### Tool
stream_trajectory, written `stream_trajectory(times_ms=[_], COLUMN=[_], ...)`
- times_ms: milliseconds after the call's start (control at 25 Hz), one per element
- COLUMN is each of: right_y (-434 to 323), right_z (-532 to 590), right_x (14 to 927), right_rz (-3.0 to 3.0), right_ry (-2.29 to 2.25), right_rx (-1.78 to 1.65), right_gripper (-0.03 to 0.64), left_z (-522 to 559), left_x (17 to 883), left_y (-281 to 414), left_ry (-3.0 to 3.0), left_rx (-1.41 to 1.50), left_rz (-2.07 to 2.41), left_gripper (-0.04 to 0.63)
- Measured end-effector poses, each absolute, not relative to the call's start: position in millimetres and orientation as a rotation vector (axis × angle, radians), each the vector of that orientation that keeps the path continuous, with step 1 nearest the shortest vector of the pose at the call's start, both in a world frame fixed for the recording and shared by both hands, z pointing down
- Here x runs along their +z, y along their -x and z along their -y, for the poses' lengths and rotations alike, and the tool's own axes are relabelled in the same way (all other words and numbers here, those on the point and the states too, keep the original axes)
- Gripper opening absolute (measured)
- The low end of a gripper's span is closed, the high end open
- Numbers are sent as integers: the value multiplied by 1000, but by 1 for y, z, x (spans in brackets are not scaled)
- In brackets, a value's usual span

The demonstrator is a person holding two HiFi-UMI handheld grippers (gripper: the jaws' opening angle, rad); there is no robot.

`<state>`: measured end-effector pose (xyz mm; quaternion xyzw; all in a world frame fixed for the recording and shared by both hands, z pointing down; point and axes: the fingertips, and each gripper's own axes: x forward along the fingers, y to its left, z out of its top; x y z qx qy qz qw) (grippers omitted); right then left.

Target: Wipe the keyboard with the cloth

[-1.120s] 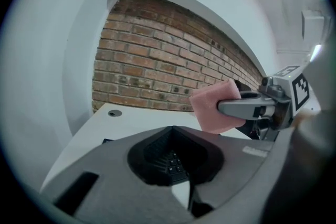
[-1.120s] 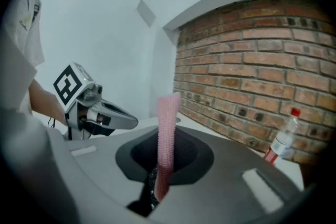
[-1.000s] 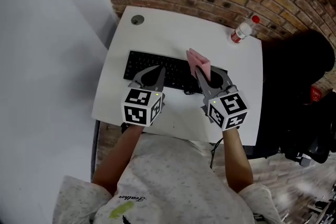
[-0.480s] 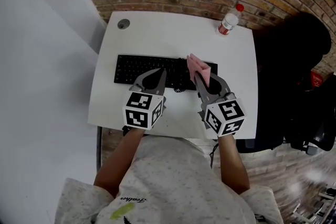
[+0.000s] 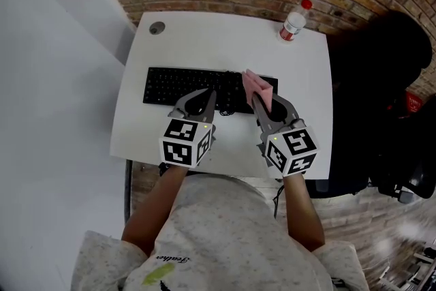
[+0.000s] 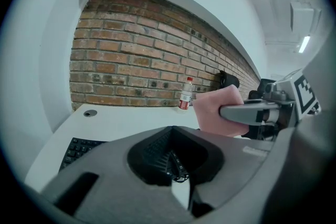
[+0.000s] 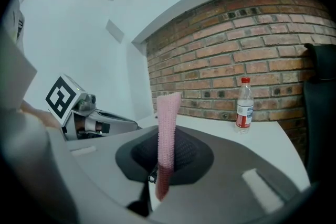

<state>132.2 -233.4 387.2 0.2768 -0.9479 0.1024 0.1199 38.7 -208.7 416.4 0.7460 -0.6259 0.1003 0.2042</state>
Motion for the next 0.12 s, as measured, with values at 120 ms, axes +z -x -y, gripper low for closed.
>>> stream_trajectory(times_ms=[120], right_y=[-139], right_z=[234], right_x=[389], right_rz=[2773], right_ry=[-797], right_rx=[300], right_gripper=[21], left_z=[209], left_x=[418], left_y=[-47], left_ry=[-2075], left_rx=[283], left_rz=[1749], left_gripper=[-6])
